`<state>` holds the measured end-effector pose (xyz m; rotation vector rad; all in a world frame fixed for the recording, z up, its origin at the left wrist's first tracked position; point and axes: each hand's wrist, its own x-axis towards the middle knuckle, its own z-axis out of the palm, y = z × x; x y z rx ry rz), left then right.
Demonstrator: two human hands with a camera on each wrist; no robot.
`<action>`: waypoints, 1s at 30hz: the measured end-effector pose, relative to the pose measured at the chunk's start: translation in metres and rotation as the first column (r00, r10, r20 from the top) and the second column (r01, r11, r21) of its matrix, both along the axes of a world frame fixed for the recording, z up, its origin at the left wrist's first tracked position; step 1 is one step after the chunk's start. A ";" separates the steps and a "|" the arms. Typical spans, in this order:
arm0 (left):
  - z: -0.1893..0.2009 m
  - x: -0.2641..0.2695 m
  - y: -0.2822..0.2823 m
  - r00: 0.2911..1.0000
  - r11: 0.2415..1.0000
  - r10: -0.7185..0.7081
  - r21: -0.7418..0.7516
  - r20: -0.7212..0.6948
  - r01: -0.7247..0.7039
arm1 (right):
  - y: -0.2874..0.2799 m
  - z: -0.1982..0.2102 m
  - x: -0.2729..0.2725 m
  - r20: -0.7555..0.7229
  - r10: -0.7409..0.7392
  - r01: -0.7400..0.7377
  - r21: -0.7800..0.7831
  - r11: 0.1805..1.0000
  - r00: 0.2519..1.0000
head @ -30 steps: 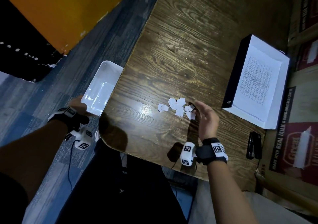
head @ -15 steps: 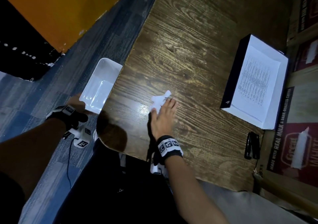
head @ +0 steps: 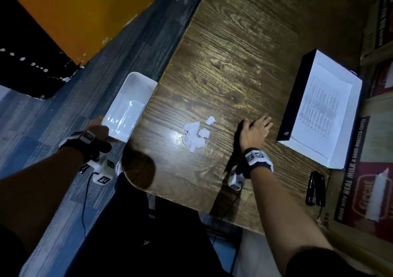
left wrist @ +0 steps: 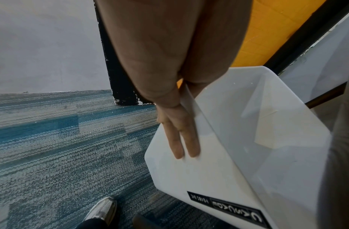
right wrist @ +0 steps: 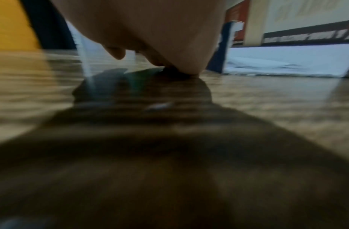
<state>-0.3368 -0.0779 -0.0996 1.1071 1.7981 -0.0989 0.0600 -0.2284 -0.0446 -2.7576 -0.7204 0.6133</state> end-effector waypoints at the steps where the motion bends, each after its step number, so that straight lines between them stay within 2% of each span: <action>1: -0.001 0.001 0.000 1.000 1.000 -0.005 0.002 0.012 0.005 | 0.002 -0.002 -0.021 -0.006 0.063 -0.063 0.022 0.998 0.998; 5: -0.003 0.004 0.002 1.000 1.000 -0.004 0.002 0.029 0.004 | -0.001 -0.004 -0.101 -0.099 0.355 -0.348 0.079 0.934 0.930; 7: -0.001 0.004 0.002 0.999 1.000 0.005 -0.021 0.046 -0.004 | -0.007 -0.002 -0.119 -0.166 0.444 -0.430 0.115 0.895 0.880; 9: -0.001 0.005 0.004 0.992 0.995 0.078 -0.062 0.098 -0.073 | -0.015 0.001 -0.122 -0.225 0.486 -0.449 0.197 0.872 0.845; 10: 0.000 0.007 0.005 0.983 0.989 0.127 -0.091 0.134 -0.115 | -0.020 0.001 -0.120 -0.238 0.478 -0.425 0.243 0.872 0.846; 12: 0.001 0.008 0.006 0.949 0.975 0.211 -0.123 0.234 -0.186 | -0.031 0.000 -0.108 -0.193 0.385 -0.325 0.282 0.903 0.903; 15: -0.010 -0.002 0.008 0.884 0.941 0.321 -0.220 0.341 -0.257 | -0.040 -0.010 -0.097 -0.096 0.192 -0.176 0.155 0.972 0.977; 17: -0.013 -0.007 0.007 0.875 0.930 0.353 -0.224 0.332 -0.290 | -0.035 -0.016 -0.109 -0.047 0.153 -0.150 0.065 0.987 0.987; 20: -0.016 -0.008 0.005 0.886 0.937 0.337 -0.205 0.320 -0.282 | -0.012 -0.017 -0.145 -0.048 0.138 -0.135 0.057 0.989 0.989; 23: -0.009 -0.009 -0.001 0.900 0.936 0.346 -0.160 0.266 -0.312 | 0.008 -0.012 -0.181 -0.113 0.239 -0.225 0.119 0.967 0.964; 25: -0.012 -0.011 -0.001 0.940 0.962 0.271 -0.104 0.207 -0.254 | 0.015 -0.007 -0.193 -0.188 0.292 -0.253 0.204 0.946 0.938; 27: -0.016 -0.014 0.001 0.961 0.982 0.190 -0.054 0.202 -0.183 | 0.026 0.001 -0.177 -0.228 0.281 -0.198 0.330 0.923 0.932; 30: -0.024 -0.014 0.003 0.970 0.992 0.125 -0.053 0.208 -0.116 | 0.064 0.014 -0.102 -0.146 0.233 -0.148 0.438 0.887 0.961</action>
